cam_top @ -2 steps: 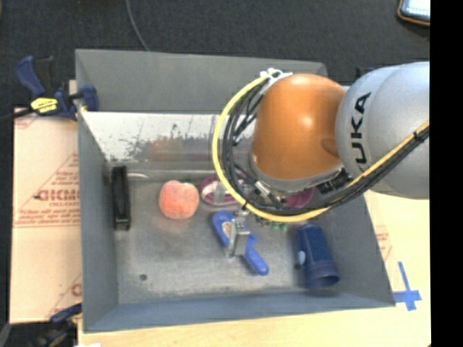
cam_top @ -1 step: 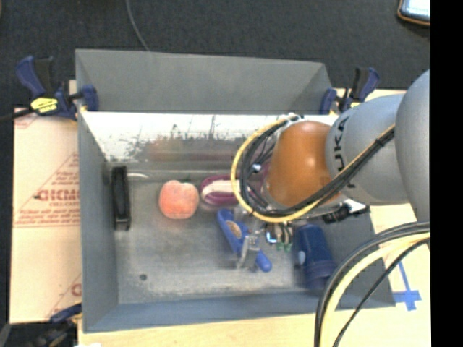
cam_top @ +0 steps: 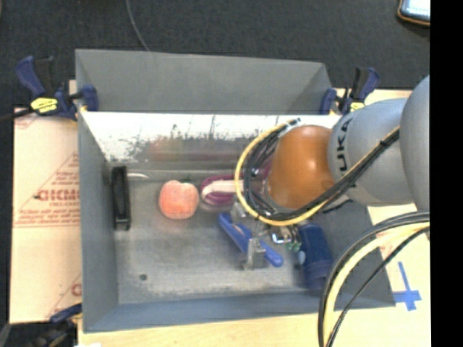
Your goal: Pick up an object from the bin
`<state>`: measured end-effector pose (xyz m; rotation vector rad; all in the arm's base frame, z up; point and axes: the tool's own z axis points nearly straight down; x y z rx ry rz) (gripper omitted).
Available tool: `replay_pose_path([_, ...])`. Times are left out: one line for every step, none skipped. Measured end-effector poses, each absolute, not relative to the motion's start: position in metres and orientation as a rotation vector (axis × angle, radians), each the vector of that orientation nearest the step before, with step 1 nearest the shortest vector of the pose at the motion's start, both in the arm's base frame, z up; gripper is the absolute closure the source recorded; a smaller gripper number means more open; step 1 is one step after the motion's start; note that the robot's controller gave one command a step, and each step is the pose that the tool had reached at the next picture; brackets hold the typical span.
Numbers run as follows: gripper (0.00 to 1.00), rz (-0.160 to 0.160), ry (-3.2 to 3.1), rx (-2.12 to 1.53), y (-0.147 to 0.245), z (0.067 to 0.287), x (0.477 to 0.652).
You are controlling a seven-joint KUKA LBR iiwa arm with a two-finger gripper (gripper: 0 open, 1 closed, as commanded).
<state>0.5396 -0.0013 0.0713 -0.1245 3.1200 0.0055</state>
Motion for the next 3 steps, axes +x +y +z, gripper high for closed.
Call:
replay_pose_path([0.0,0.002,3.126,0.182,0.0009,0.074,0.5345])
replay_pose_path([0.0,0.006,3.119,-0.114,-0.0019,0.0719,0.5403])
replay_pose_path([1.0,0.004,3.125,0.128,-0.0006,0.0735,0.5365])
